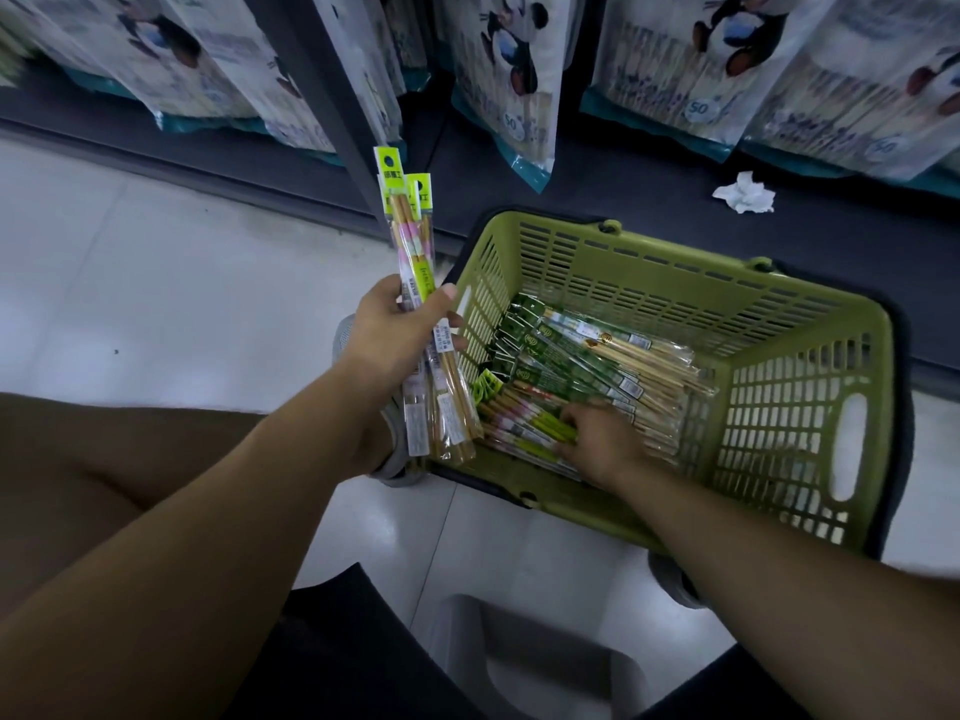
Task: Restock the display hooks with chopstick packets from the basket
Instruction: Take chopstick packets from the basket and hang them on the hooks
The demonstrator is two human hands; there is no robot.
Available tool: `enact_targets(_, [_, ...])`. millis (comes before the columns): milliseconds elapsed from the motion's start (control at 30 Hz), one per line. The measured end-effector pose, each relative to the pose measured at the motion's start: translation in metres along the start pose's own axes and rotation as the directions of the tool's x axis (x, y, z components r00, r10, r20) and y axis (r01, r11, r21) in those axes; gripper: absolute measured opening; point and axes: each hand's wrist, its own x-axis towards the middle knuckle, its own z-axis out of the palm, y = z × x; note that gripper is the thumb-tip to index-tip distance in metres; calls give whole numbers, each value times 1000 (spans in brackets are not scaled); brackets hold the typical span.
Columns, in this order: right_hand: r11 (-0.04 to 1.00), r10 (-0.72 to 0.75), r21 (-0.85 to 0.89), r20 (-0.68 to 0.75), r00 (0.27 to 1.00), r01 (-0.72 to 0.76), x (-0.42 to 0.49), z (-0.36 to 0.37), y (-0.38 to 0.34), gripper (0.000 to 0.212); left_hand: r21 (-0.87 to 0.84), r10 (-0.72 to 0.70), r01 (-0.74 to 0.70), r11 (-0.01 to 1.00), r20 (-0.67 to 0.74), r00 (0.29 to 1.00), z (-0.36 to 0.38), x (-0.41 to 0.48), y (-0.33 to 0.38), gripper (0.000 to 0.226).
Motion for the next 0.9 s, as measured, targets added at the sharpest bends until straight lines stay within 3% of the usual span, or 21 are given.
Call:
enact_targets(433, [1000, 14, 15, 52, 999, -15, 5, 1, -1, 29, 10, 26, -27, 1000, 90, 996, 1, -5, 0, 31])
enact_targets(667, [998, -49, -29, 98, 994, 52, 5, 3, 0, 20, -1, 32, -32, 999, 121, 992, 1, -6, -5, 25])
enact_targets(900, [983, -60, 173, -8, 998, 61, 11, -38, -4, 14, -43, 3, 1, 999, 100, 995, 4, -5, -3, 34])
